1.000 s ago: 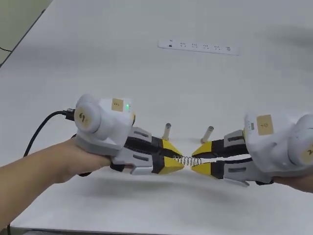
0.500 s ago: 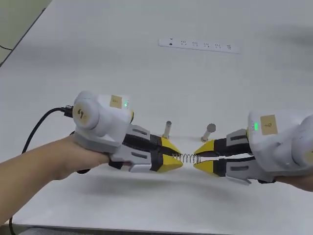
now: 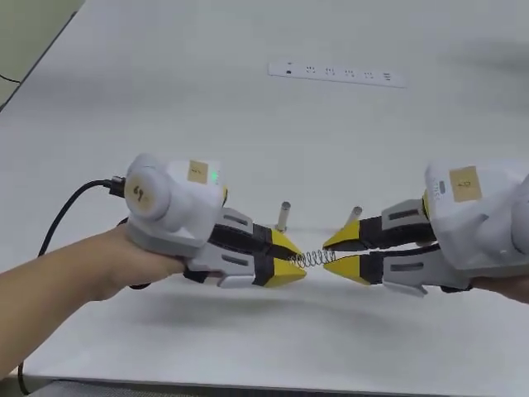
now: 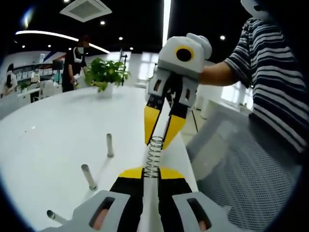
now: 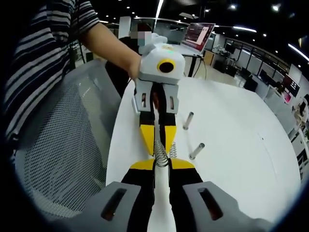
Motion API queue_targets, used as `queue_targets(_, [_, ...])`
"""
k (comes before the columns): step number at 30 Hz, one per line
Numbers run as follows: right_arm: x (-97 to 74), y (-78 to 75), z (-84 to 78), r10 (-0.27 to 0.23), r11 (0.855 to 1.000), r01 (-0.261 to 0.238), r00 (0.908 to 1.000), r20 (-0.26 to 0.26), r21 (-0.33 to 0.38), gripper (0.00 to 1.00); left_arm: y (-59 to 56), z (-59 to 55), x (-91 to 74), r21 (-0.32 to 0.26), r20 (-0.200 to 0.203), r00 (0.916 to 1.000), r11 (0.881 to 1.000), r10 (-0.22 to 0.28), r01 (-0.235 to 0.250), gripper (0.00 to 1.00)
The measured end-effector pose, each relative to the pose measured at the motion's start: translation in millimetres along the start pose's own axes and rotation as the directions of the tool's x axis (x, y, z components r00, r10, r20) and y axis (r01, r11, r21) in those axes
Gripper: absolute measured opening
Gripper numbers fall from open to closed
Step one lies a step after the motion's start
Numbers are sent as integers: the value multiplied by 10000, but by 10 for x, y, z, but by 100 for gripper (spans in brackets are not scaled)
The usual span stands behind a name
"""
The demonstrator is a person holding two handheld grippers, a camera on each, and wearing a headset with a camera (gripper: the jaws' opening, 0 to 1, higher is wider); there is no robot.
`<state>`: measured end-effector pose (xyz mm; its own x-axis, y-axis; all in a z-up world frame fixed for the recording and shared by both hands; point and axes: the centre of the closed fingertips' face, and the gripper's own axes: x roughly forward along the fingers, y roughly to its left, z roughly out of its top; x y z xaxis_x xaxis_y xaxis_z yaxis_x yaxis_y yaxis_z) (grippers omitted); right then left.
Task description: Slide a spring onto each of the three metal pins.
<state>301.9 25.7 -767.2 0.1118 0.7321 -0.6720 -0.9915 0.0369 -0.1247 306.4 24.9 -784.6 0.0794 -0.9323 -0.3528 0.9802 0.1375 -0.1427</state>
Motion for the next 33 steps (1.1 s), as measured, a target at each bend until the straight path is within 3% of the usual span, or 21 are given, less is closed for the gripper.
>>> queue_targets(4, [14, 10, 30, 39, 10000, -39, 9999, 116, 56, 7, 4, -17, 6, 43, -81, 10000, 10000, 13, -13, 2])
queue_targets(6, [16, 15, 91, 45, 9993, -63, 9989, 474, 371, 7, 4, -18, 9, 89, -102, 9999, 10000, 19, -18, 2])
queue_targets(11, [22, 16, 91, -38, 9991, 19, 9989, 458, 432, 7, 18, -30, 12, 65, -145, 9999, 10000, 48, -48, 2])
queue_targets(20, [68, 35, 261, -171, 9964, 65, 9919, 1261, 839, 7, 11, -42, 52, 132, -249, 9997, 9999, -13, 16, 3])
queue_targets(33, [167, 91, 378, -278, 9995, 294, 9876, 1546, -84, 7, -12, -62, 35, 402, -510, 9987, 9991, -74, 94, 3])
